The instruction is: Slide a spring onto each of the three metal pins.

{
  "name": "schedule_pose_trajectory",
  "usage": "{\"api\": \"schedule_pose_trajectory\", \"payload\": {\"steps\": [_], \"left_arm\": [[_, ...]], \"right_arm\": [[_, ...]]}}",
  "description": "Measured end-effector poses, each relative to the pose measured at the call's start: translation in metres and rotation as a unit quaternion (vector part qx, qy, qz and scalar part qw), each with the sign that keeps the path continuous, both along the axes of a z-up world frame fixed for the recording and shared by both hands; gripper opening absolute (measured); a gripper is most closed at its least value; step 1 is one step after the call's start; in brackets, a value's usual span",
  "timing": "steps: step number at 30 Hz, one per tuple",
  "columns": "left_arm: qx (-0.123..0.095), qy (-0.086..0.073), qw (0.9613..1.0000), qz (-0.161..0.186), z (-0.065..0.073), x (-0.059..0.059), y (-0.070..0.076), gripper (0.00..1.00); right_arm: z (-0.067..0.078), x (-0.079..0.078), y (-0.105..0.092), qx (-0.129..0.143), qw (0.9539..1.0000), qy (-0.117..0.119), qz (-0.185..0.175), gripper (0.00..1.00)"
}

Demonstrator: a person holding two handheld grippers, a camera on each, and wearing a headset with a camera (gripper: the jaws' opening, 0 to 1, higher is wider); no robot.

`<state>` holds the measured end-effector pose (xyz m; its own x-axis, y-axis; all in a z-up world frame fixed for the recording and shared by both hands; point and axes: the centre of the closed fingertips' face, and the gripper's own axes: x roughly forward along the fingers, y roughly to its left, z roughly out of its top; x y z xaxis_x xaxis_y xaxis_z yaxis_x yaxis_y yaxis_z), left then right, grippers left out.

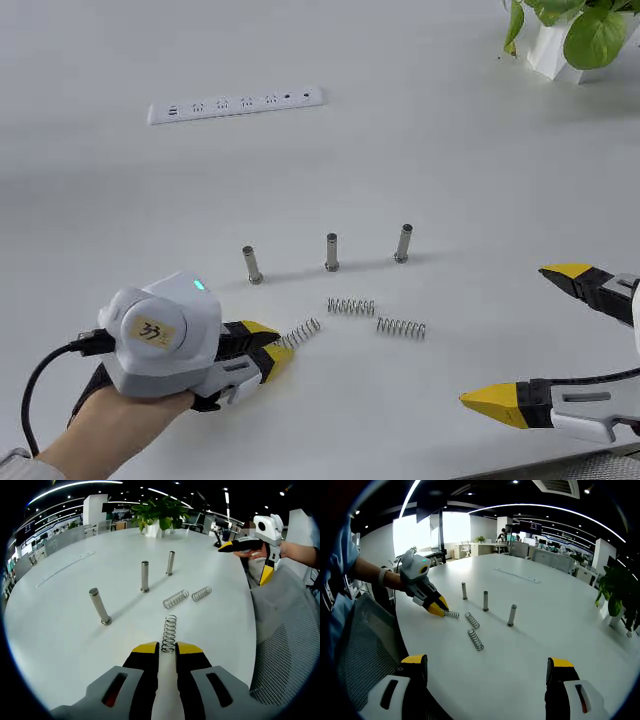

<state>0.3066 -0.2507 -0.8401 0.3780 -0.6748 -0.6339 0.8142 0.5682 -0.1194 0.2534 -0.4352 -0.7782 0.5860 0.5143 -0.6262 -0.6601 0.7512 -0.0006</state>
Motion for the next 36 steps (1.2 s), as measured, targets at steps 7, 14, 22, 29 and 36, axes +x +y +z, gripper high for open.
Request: {"api": "schedule_pose_trajectory", "payload": {"steps": [7, 14, 22, 29, 36], "left_arm": [[0.021, -0.017, 0.9995, -0.014, -0.001, -0.002, 0.0, 0.07], [0.023, -0.02, 0.9995, -0.007, -0.001, -0.002, 0.001, 0.07], [-0.008, -0.02, 0.9996, 0.019, 0.012, 0.001, 0.001, 0.07], [-0.033, -0.033, 0.9983, 0.036, 0.036, 0.003, 0.001, 0.07], [-0.065, -0.051, 0.9964, 0.023, 0.055, -0.007, -0.005, 0.07]], "right_arm": [[-0.001, 0.001, 0.001, 0.001, 1.0, -0.001, 0.0, 0.99], [-0.001, 0.0, 0.002, 0.002, 1.0, -0.001, 0.0, 0.99], [0.0, 0.001, 0.005, 0.003, 1.0, -0.002, 0.003, 0.99], [0.001, 0.003, 0.009, 0.002, 0.9999, -0.002, 0.01, 0.98], [0.002, 0.004, 0.015, 0.002, 0.9998, -0.001, 0.022, 0.98]]}}
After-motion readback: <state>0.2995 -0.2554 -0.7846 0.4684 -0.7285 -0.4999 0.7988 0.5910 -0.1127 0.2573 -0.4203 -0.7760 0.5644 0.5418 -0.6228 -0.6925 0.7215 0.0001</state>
